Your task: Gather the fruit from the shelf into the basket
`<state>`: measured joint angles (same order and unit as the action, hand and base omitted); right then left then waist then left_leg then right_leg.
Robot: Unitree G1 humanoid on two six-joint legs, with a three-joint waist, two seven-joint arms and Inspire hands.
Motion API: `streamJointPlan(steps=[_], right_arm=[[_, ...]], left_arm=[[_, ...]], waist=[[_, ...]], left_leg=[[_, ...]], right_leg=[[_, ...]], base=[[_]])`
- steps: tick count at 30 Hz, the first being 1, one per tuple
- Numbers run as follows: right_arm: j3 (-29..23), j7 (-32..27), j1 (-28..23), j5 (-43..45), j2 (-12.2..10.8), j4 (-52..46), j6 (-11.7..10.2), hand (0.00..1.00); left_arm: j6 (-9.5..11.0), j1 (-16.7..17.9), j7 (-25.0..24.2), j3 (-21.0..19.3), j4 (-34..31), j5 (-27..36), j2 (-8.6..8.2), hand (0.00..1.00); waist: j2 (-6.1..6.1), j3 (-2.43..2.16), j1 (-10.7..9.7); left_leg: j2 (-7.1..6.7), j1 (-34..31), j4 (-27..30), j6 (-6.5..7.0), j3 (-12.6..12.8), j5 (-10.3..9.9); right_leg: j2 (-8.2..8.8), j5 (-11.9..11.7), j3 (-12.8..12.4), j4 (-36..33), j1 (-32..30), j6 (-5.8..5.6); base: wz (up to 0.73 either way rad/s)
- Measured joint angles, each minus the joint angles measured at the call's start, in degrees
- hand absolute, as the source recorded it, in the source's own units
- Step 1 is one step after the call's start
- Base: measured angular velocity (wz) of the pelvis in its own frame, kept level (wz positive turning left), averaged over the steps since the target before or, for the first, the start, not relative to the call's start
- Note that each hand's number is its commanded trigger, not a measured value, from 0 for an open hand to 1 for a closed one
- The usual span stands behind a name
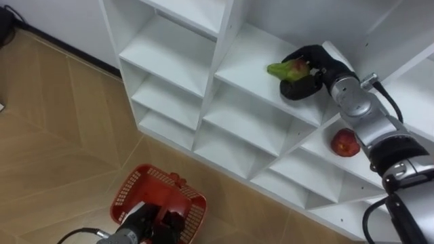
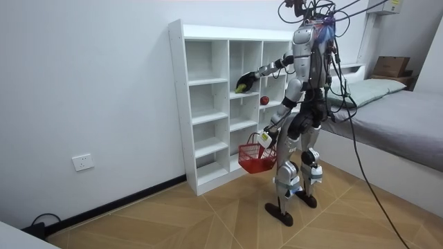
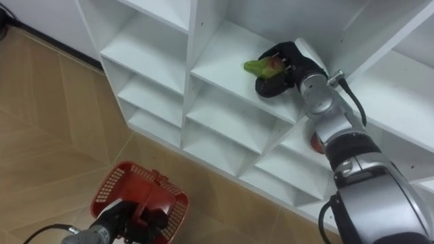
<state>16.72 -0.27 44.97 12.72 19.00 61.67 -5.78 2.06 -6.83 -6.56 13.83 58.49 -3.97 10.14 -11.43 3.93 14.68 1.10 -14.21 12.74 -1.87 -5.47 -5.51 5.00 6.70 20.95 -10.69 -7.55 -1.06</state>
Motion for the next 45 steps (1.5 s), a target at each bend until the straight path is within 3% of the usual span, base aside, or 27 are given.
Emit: streamJointPlan(steps=[9,17,22,27,32,35,37,40,43,45], right_arm=[[0.1,-0.7,-0.3,-0.6,-0.2,-0.8,-0.5,1.00],[0.0,-2.4,-6.4,1.9,-0.4,-11.1,-0.5,1.00],[0.0,-2.5,-14.6,4.2,-0.9,-23.7,0.2,1.00],[0.1,0.5,-19.1,5.6,-2.5,-30.5,0.2,1.00],[0.2,3.0,-26.4,5.4,-3.0,-38.6,0.4,1.00],[0.2,4.5,-30.9,6.0,-3.0,-43.7,0.4,1.00],[0.2,5.0,-32.7,6.1,-3.1,-45.7,0.4,1.00],[0.4,6.0,-35.9,6.0,-3.2,-45.9,0.4,1.00],[1.5,7.5,-40.3,5.2,-3.1,-45.2,0.4,1.00],[2.5,8.8,-42.1,5.7,-3.4,-44.4,0.4,1.00]], left_arm=[[0.6,0.0,0.6,0.9,0.0,0.0,0.37,1.00],[0.9,-0.1,0.9,1.0,-0.3,0.0,0.06,1.00],[0.9,-0.2,1.4,0.9,-0.5,0.0,-0.55,1.00],[1.6,-0.3,2.7,-0.6,-1.0,0.0,-1.10,1.00],[2.2,0.1,2.9,-0.8,-1.0,0.1,-1.23,1.00],[2.2,0.9,3.6,-0.7,-2.1,0.1,-1.32,1.00],[2.2,1.1,3.6,-0.6,-2.6,0.3,-1.49,1.00],[2.4,1.6,3.7,0.1,-3.1,1.5,-1.99,1.00],[3.3,2.9,3.7,0.5,-3.5,2.3,-1.88,1.00],[3.3,3.2,3.7,0.7,-3.5,2.2,-1.88,1.00]], waist=[[0.03,0.02,-0.1],[0.34,-0.23,-0.4],[1.60,-0.92,-0.7],[2.87,-1.67,-2.4],[3.68,-2.25,-5.1],[4.79,-2.71,-6.8],[5.55,-3.01,-7.5],[7.02,-3.10,-8.3],[7.80,-3.46,-8.4],[8.03,-3.38,-8.3]], left_leg=[[0.01,0.1,-0.1,-0.01,0.2,0.0],[0.16,0.1,0.0,0.02,0.8,0.0],[0.33,0.4,0.0,0.17,2.3,-0.4],[0.62,1.7,-0.3,0.20,4.2,-0.4],[0.63,3.2,-0.4,0.24,4.4,-0.5],[0.82,3.9,-0.1,0.37,5.5,-0.7],[0.93,4.1,0.0,0.38,6.3,-0.7],[0.94,5.4,-0.2,0.54,6.9,-0.8],[0.95,6.0,-0.8,0.55,7.4,-0.8],[1.04,5.9,-1.0,0.57,7.9,-0.7]], right_leg=[[-0.03,0.0,-0.4,0.0,-0.1,0.00],[-0.04,0.0,-0.8,0.0,-0.2,-0.01],[-0.05,0.0,-2.2,0.0,-0.6,-0.02],[-0.10,0.0,-3.7,-0.2,-0.3,-0.03],[-0.08,0.0,-3.9,-0.3,1.1,-0.03],[-0.13,0.0,-5.6,-1.0,0.9,-0.03],[-0.23,-0.1,-6.6,-1.2,0.7,-0.05],[-0.18,-0.1,-7.0,-1.1,1.6,-0.13],[-0.20,-0.1,-7.5,-1.2,1.7,-0.20],[-0.25,-0.1,-8.0,-1.2,1.3,-0.20]], base=[[-0.01],[-0.03],[-0.13],[-0.19],[-0.02],[-0.20],[-0.17],[-0.10],[-0.10],[-0.11]])
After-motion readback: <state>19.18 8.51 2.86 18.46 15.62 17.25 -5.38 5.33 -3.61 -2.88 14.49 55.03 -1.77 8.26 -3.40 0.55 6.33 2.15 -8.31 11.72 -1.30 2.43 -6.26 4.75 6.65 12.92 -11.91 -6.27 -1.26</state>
